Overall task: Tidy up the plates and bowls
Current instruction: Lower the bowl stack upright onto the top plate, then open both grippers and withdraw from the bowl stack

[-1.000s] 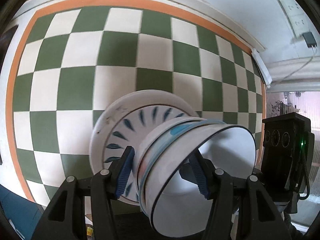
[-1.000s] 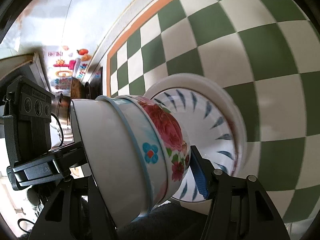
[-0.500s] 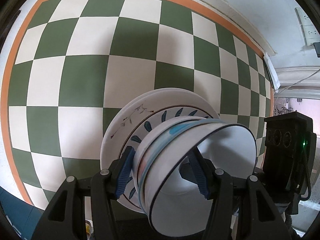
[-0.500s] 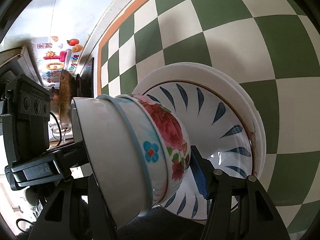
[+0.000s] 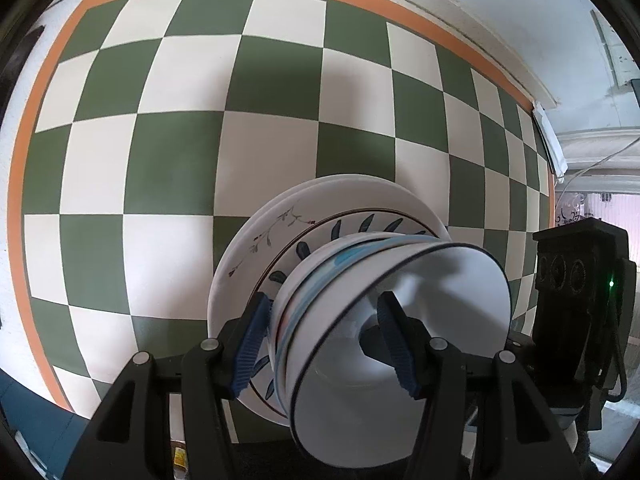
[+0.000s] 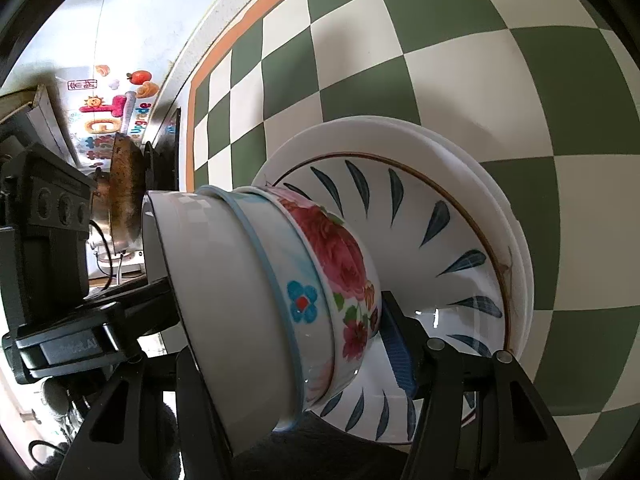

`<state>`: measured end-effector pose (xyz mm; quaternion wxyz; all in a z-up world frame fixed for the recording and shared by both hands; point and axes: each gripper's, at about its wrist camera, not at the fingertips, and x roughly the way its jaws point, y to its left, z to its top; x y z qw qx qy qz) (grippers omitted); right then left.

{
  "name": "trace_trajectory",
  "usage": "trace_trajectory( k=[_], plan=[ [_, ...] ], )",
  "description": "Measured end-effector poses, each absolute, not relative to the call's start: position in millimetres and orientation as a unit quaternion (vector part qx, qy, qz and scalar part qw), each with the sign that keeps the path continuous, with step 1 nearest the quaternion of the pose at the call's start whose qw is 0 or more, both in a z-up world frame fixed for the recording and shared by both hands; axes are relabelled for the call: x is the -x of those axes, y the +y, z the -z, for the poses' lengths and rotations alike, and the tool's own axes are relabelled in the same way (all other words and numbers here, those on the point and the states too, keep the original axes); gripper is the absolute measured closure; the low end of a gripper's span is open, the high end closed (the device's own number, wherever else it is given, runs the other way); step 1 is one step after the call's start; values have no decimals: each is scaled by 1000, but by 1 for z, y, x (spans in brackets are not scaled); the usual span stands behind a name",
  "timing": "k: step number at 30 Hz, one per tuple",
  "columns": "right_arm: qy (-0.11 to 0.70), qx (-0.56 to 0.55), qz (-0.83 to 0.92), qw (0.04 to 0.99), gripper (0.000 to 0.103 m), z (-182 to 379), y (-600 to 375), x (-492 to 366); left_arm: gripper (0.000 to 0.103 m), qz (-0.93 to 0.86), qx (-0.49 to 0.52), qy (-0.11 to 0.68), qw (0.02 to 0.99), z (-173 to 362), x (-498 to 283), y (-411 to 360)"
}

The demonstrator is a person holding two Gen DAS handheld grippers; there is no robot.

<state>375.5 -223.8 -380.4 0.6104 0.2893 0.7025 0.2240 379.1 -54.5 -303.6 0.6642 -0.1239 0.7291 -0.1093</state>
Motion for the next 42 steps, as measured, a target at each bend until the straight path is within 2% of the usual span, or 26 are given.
trace_trajectory(
  k=[10,25,28,30,33,42],
  plan=[
    [696,-254,-200,641,41,358,-227,-370,49,84,102,708,694,285,-366,-50],
    [629,-150,-126,753,38,253,-234,-308,49,59,22,621,782,210,-305,-40],
    [611,-134,-108,773,33,230,-232,-287,40,64,18,601,797,194,-290,-38],
    [598,-128,-101,784,26,215,-231,-273,20,63,15,587,807,183,-278,-37],
    [581,-119,-90,801,16,196,-230,-254,7,53,1,560,827,168,-261,-38],
    [491,-68,-47,867,7,128,-238,-193,3,39,21,486,873,118,-205,-41]
  ],
)
